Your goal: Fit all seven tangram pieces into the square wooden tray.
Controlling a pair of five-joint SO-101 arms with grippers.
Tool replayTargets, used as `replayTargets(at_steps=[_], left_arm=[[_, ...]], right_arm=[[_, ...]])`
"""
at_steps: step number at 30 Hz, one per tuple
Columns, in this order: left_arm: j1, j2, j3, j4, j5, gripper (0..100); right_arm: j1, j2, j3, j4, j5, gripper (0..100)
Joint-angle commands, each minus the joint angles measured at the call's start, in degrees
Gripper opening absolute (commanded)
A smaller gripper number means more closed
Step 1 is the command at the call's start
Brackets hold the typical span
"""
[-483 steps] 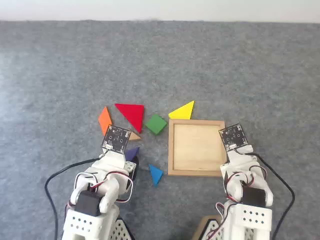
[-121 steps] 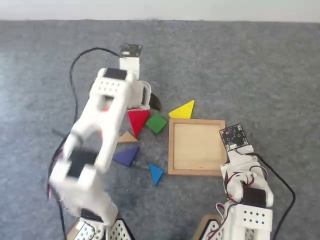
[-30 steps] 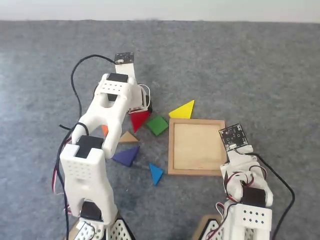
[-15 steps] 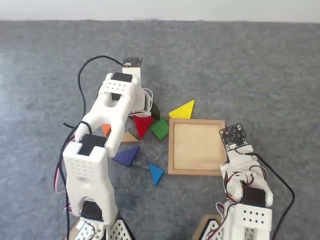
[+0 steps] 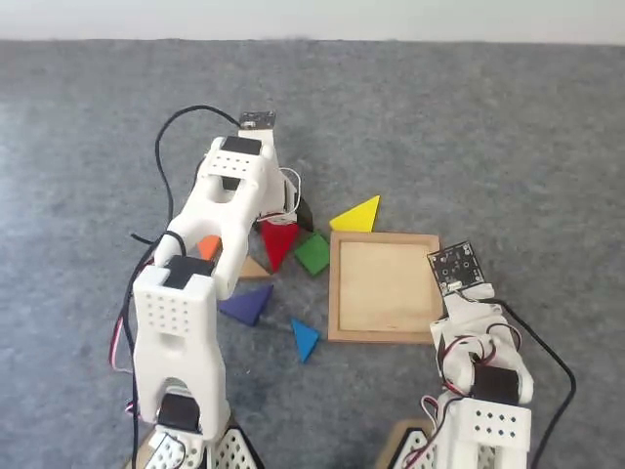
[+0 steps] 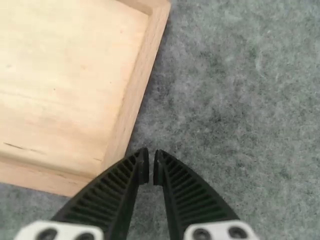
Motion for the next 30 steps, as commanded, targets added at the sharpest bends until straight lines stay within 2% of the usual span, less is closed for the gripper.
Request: replayTargets(at_steps=[1, 13, 22, 30], left_arm=[[0.53, 1.41, -3.82, 0.7, 0.18, 27], [-0.18, 1.41, -4.09, -0.09, 0.0, 26], [-5.45, -4.13, -4.35, -0.09, -1.14, 24], [-2.29, -5.19, -2.68, -0.26, -2.2, 24]], right_arm=[[0.04, -0.57, 0.97, -1.1, -0.18, 3.9], [0.04, -0.57, 0.97, -1.1, -0.18, 3.9], [0.04, -0.57, 0.97, -1.1, -0.18, 3.9], [0.04, -0.57, 0.97, -1.1, -0.18, 3.9]])
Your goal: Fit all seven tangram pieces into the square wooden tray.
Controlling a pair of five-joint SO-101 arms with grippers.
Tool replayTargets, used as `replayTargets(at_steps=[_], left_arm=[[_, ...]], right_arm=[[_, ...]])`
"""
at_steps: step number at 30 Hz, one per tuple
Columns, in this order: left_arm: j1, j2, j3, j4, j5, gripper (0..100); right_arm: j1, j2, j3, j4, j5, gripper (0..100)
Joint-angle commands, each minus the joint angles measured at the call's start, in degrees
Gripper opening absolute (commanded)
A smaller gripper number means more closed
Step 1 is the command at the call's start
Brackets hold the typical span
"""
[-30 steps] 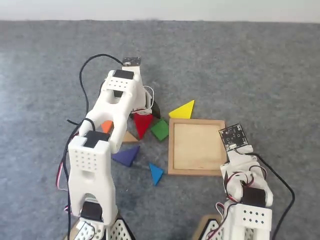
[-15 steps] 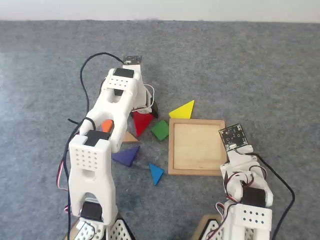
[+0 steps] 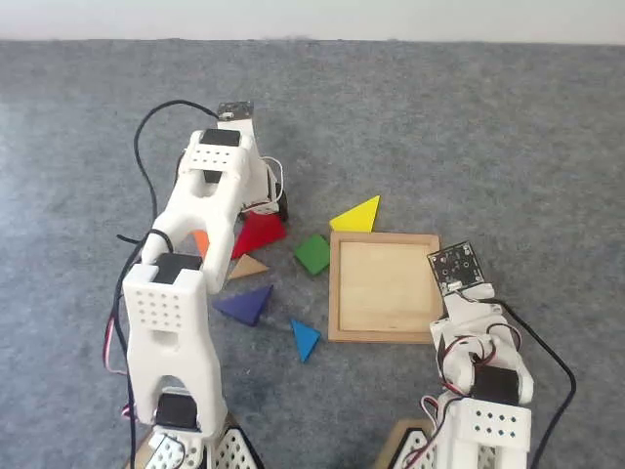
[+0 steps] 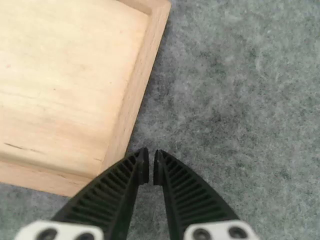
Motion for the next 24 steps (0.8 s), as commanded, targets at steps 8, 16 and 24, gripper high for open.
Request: replayTargets(at_steps=[8, 16, 24], left_arm=[[-2.2, -8.97, -3.91, -0.18, -8.26, 33], [-6.24, -33.23, 15.52, -4.22, -23.56, 28], [2.99, -38.95, 41.01, -18.64, -37.54, 26]], right_arm=[[0.04, -0.57, 0.97, -1.1, -0.18, 3.9], [0.04, -0.57, 0.97, -1.1, -0.18, 3.9], [0.04, -0.57, 0.97, -1.1, -0.18, 3.9]])
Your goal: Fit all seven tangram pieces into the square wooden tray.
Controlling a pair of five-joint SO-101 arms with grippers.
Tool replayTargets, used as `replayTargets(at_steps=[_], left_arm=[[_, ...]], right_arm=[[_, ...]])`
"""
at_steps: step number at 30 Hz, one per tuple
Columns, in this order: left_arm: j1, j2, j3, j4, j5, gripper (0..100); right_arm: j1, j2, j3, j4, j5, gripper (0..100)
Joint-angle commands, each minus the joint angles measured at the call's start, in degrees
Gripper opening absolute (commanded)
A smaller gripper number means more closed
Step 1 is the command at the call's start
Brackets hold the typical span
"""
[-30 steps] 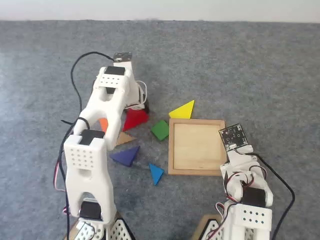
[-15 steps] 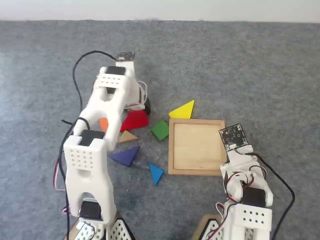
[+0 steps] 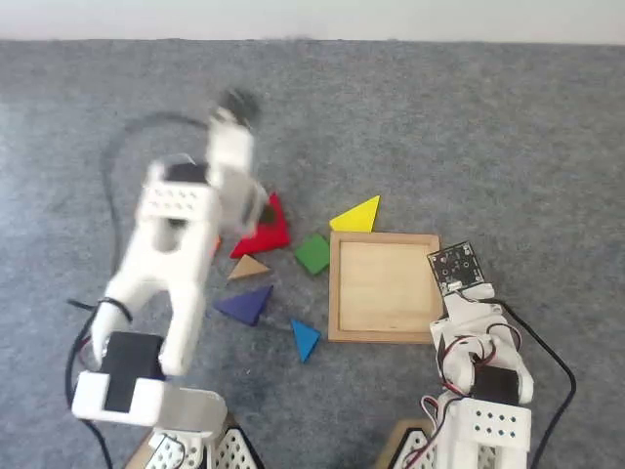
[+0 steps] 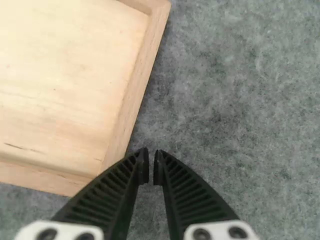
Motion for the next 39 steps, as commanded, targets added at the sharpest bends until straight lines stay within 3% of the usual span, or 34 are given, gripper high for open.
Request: replayTargets(at_steps=[1, 14, 28, 32, 39], left_arm=[[3.08, -0.09, 2.24, -1.85, -6.42, 26], [3.08, 18.02, -12.35, 0.26, -4.84, 26], [2.02, 19.16, -15.96, 0.18, -0.97, 26], [2.02, 19.16, -15.96, 0.18, 3.34, 27], [2.37, 19.16, -15.96, 2.29, 5.8, 31]], right_arm=[[0.04, -0.57, 0.97, -1.1, -0.18, 3.9], [0.04, -0.57, 0.97, -1.1, -0.18, 3.9], [0.04, -0.57, 0.97, -1.1, -0.18, 3.9], [0.04, -0.57, 0.97, -1.1, -0.18, 3.9], [0.04, -0.57, 0.97, -1.1, -0.18, 3.9]])
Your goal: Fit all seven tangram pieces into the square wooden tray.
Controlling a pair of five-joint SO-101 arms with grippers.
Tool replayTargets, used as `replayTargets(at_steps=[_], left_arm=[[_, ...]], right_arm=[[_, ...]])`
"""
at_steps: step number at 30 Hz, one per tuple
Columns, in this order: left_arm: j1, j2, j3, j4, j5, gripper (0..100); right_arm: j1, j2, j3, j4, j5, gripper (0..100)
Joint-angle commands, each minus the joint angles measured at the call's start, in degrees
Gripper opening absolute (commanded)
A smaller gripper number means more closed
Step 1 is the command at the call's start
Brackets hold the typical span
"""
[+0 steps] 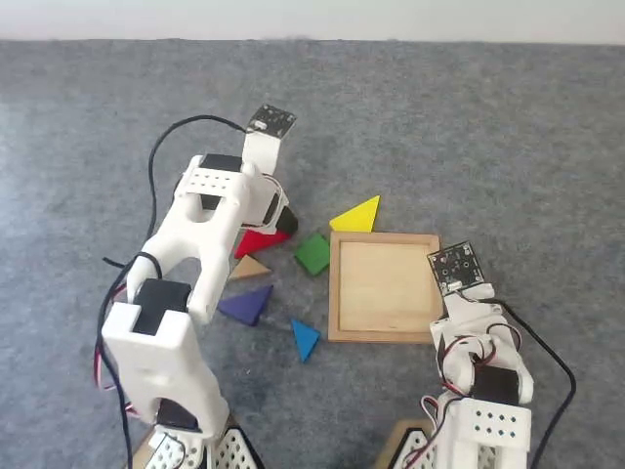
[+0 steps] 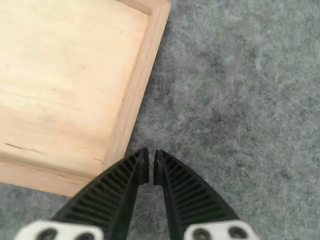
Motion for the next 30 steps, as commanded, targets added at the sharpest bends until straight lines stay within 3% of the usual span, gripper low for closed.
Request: replayTargets(at_steps=[1, 30], left_arm=[[0.53, -0.35, -2.33, 1.76, 1.32, 31], [1.32, 7.03, -7.43, 3.34, 4.48, 28]], right_arm=[[0.04, -0.57, 0.97, -1.1, -0.18, 3.9], [0.04, -0.57, 0.97, -1.1, -0.18, 3.9]])
